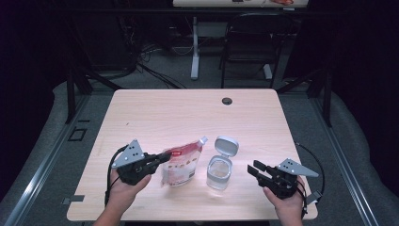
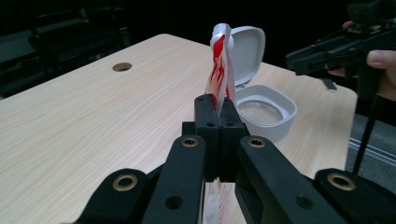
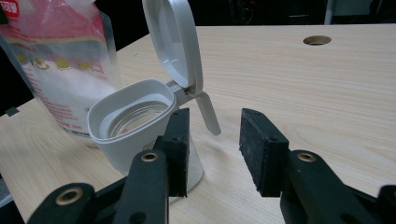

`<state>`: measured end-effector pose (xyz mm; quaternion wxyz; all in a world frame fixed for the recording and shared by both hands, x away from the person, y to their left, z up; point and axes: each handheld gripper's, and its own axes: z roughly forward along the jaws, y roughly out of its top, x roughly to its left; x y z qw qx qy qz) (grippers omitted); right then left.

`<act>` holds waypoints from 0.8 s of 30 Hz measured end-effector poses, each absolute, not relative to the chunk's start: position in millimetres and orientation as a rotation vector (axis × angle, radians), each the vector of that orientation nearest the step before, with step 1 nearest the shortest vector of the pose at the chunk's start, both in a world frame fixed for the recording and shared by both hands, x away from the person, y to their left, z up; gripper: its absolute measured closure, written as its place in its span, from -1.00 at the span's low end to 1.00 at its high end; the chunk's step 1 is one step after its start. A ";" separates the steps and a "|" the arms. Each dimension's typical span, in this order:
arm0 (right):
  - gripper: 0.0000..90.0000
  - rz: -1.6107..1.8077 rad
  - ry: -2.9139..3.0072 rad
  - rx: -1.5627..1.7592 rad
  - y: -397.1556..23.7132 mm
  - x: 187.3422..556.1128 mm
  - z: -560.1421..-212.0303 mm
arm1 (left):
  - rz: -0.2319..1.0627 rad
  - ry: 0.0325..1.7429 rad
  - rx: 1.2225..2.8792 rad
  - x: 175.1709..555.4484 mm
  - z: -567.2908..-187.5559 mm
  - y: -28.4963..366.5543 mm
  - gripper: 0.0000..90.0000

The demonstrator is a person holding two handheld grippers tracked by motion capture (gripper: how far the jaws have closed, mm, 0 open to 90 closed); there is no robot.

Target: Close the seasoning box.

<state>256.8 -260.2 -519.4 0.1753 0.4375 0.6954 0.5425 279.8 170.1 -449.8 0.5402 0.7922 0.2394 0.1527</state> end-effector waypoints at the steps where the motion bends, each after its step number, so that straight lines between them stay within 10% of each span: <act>1: 0.41 1.536 1.969 1.241 -260.4 256.9 -519.6 | 0.363 0.569 1.883 279.8 -449.8 170.1 1.00; 24: 0.41 1.537 1.969 1.246 -261.9 257.2 -519.8 | 0.305 0.565 1.925 282.8 -459.3 183.6 1.00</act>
